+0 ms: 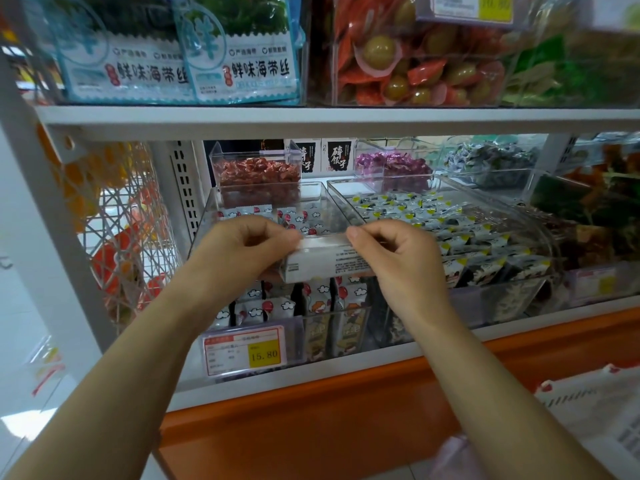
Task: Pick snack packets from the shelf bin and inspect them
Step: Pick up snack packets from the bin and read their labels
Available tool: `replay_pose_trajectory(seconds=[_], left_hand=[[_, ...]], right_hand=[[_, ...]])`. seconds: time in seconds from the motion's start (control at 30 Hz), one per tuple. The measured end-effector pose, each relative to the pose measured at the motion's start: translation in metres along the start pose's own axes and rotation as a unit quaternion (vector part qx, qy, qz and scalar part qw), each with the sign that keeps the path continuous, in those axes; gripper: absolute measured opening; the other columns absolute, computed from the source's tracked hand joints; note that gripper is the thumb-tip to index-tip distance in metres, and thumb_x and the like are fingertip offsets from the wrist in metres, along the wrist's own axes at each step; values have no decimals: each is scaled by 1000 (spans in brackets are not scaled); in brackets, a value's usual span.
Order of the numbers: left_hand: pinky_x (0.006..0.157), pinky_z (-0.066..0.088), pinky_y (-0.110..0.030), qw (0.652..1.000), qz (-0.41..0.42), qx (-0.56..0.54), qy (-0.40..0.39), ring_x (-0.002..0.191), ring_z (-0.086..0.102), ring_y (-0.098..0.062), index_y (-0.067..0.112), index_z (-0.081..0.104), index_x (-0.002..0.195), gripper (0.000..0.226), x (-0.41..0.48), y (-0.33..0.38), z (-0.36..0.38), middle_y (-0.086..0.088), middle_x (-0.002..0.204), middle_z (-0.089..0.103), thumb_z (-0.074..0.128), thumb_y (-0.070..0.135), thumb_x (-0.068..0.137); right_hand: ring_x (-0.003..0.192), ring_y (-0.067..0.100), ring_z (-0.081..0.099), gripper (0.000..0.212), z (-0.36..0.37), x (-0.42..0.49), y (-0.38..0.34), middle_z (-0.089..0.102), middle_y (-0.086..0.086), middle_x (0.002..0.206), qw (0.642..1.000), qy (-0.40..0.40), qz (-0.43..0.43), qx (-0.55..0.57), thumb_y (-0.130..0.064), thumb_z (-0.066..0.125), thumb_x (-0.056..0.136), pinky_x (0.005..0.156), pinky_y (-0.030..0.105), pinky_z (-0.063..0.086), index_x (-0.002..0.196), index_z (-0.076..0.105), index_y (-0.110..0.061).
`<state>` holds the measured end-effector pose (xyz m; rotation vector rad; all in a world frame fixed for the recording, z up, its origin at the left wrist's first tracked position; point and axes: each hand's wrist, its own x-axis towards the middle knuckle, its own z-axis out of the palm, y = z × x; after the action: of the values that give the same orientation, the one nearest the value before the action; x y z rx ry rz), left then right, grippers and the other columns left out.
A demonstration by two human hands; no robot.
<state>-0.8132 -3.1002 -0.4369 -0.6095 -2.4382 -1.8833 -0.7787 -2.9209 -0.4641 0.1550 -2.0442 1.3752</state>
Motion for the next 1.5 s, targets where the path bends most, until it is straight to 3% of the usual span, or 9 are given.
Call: replay_pose_trajectory(seconds=[0.2,0.4,0.73,0.83,0.93,1.07,1.13,1.27,1.5], left_hand=[[63,52,-14,995,40,86,-30,79,66,-7,32,64,93,17,0,-3,-3,7,91,69,69,22,80],[64,52,-13,995,50,76,-32,80,65,-9,34,67,89,15,2,-5,-1,7,88,70,69,23,79],[61,52,-10,999,29,25,29,73,68,-7,18,66,95,10,6,-11,10,-2,87,70,62,17,86],[64,56,-17,997,14,1,81,69,69,-11,16,67,89,7,9,-14,11,0,82,70,61,19,88],[60,56,-17,994,24,-6,106,63,68,-8,23,67,79,12,11,-15,16,3,76,70,60,20,88],[54,54,-18,992,29,3,124,61,66,-6,21,67,83,18,15,-13,22,0,73,68,53,26,93],[64,55,-31,987,38,61,141,74,65,-15,15,66,100,25,22,-14,21,-2,84,68,47,31,96],[68,43,-25,955,63,238,163,84,58,-21,8,61,119,29,47,-19,15,-5,103,64,46,18,96],[105,35,-49,870,19,493,-10,125,41,-32,7,57,121,33,120,-44,12,-15,135,47,43,12,92]], right_hand=[[64,19,68,17,-8,6,1,68,7,69,996,-40,61,52,-18,64,87,56,34,58,73,66,-9],[64,20,71,17,-22,13,4,71,2,65,976,-111,125,142,-9,62,86,47,27,57,70,67,-5],[69,21,72,21,-16,11,9,73,6,72,968,-70,152,189,-21,62,87,54,27,59,75,69,-6],[80,19,72,37,-12,8,7,73,5,90,961,-102,147,210,-40,66,72,72,30,59,98,70,-14],[92,16,70,53,-6,6,7,66,5,112,982,-129,92,101,-31,71,77,89,36,54,127,55,-21],[84,12,70,29,-1,10,4,65,9,108,989,-78,64,112,-13,66,85,69,23,58,112,60,-21],[82,15,70,17,-3,17,5,66,8,101,989,-35,77,121,-11,65,85,64,22,58,98,61,-22],[87,24,68,21,-4,41,12,64,10,98,987,35,104,120,-8,67,84,68,24,58,103,60,-9],[100,37,61,32,18,90,28,57,22,111,991,18,118,54,-4,72,79,87,48,53,104,52,-2]])
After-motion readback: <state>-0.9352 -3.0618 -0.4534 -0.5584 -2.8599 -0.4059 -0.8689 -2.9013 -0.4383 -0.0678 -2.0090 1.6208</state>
